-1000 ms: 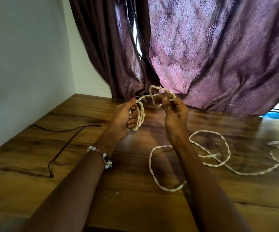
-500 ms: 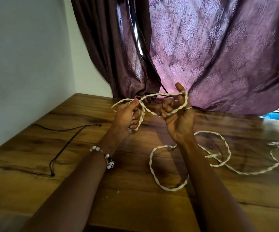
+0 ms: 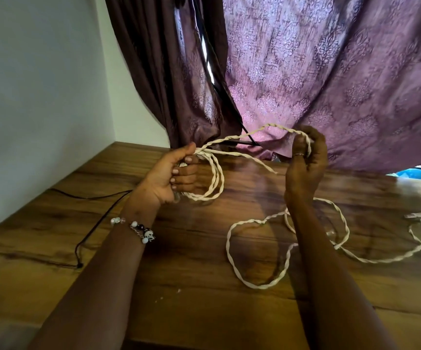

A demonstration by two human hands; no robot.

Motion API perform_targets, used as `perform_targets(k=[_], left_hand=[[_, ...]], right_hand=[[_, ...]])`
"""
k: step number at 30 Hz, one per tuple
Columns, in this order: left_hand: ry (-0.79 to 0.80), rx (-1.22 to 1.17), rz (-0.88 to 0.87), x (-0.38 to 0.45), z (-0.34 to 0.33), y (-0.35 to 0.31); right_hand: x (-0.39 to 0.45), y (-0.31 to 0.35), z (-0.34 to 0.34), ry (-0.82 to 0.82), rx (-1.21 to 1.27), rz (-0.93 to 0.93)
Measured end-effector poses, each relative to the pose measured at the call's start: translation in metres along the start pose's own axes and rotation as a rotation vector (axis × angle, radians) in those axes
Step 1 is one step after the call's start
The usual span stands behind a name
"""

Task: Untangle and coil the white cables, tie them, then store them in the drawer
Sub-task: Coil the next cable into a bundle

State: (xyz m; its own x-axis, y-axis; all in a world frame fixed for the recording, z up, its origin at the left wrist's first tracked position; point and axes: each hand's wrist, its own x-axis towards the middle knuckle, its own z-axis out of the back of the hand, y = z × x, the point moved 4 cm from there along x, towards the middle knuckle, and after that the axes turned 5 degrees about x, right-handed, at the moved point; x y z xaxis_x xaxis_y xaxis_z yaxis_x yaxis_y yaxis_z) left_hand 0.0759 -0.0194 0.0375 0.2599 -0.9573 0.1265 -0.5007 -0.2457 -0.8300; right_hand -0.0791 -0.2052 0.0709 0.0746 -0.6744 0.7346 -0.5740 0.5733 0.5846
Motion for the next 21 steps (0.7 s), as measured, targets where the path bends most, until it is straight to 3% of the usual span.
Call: perform_targets(k=[6,8,11,16,18,21], left_hand=[[0.295,-0.278,-0.046,-0.01,0.018,-0.017],[0.267,-0.323,-0.118,-0.012,0.026,-0.024],[0.086,-0.357,-0.276,-0.012,0.034,-0.026],[-0.069,-0.491,-0.461,-0.01,0.035,-0.03],[-0.141,-0.559,-0.514,-0.012,0.04,-0.032],[-0.25,-0.668,-0.561,-0.017,0.049,-0.032]], right_hand=[[-0.007,-0.02,-0.001,0.179,-0.748,0.366],[-0.013,-0.021,-0.011,0.281,-0.917,0.414],[-0.021,-0.017,-0.025,0.351,-0.993,0.465],[-0.031,-0.016,-0.038,0.515,-0.89,0.527],[-0.031,-0.014,-0.038,0.575,-0.661,0.317],[-0.027,0.004,-0.042,0.492,-0.159,-0.139]])
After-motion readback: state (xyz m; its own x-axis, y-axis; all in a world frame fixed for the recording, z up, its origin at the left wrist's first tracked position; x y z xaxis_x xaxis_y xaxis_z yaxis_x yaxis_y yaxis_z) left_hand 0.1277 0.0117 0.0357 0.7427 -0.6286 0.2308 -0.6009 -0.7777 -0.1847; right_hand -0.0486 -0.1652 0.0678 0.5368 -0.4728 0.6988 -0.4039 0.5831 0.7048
